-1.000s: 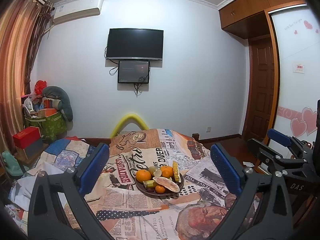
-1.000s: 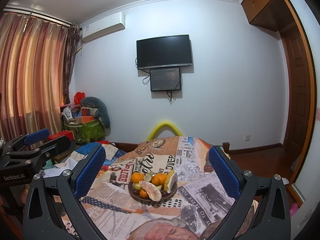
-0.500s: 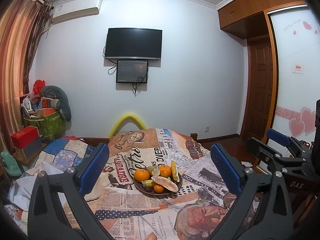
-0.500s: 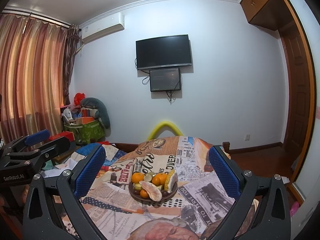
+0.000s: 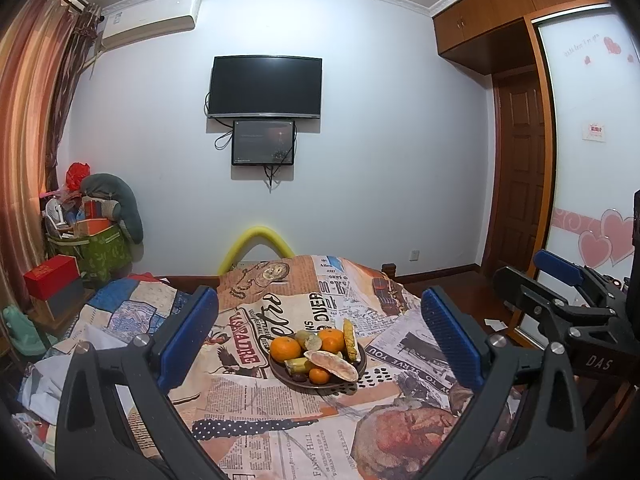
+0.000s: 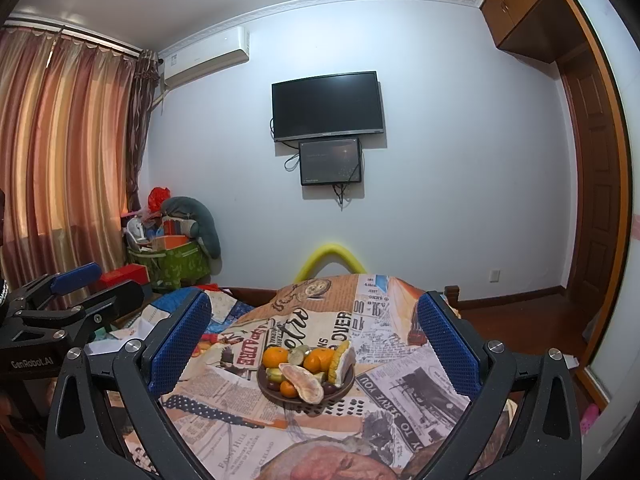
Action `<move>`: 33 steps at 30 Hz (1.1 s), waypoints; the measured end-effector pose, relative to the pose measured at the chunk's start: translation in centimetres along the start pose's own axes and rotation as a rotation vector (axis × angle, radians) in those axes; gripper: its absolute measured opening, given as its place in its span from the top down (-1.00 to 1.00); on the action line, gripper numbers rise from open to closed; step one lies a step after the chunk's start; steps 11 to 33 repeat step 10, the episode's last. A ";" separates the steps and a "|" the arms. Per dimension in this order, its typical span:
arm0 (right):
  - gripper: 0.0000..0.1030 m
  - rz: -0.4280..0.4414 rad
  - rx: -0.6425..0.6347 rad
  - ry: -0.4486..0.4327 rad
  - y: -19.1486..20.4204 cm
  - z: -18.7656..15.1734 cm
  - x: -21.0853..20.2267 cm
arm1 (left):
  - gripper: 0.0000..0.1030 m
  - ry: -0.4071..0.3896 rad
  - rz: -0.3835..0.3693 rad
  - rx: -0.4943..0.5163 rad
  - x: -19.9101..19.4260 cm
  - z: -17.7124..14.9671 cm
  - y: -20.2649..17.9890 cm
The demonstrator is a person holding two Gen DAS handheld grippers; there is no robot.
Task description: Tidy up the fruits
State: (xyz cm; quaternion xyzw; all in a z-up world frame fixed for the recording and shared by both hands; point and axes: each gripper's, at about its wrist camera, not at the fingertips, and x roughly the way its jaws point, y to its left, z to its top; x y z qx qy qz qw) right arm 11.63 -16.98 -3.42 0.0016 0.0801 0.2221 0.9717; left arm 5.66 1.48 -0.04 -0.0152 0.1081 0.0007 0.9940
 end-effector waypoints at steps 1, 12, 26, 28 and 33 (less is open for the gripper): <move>-1.00 0.002 0.002 0.000 0.0 0.0 0.0 | -0.99 0.000 0.000 0.000 0.0 0.0 0.0; -1.00 -0.005 0.008 0.018 -0.5 -0.3 0.8 | -0.99 0.026 0.003 -0.003 1.3 -0.3 0.3; -1.00 -0.005 0.008 0.018 -0.5 -0.3 0.8 | -0.99 0.026 0.003 -0.003 1.3 -0.3 0.3; -1.00 -0.005 0.008 0.018 -0.5 -0.3 0.8 | -0.99 0.026 0.003 -0.003 1.3 -0.3 0.3; -1.00 -0.005 0.008 0.018 -0.5 -0.3 0.8 | -0.99 0.026 0.003 -0.003 1.3 -0.3 0.3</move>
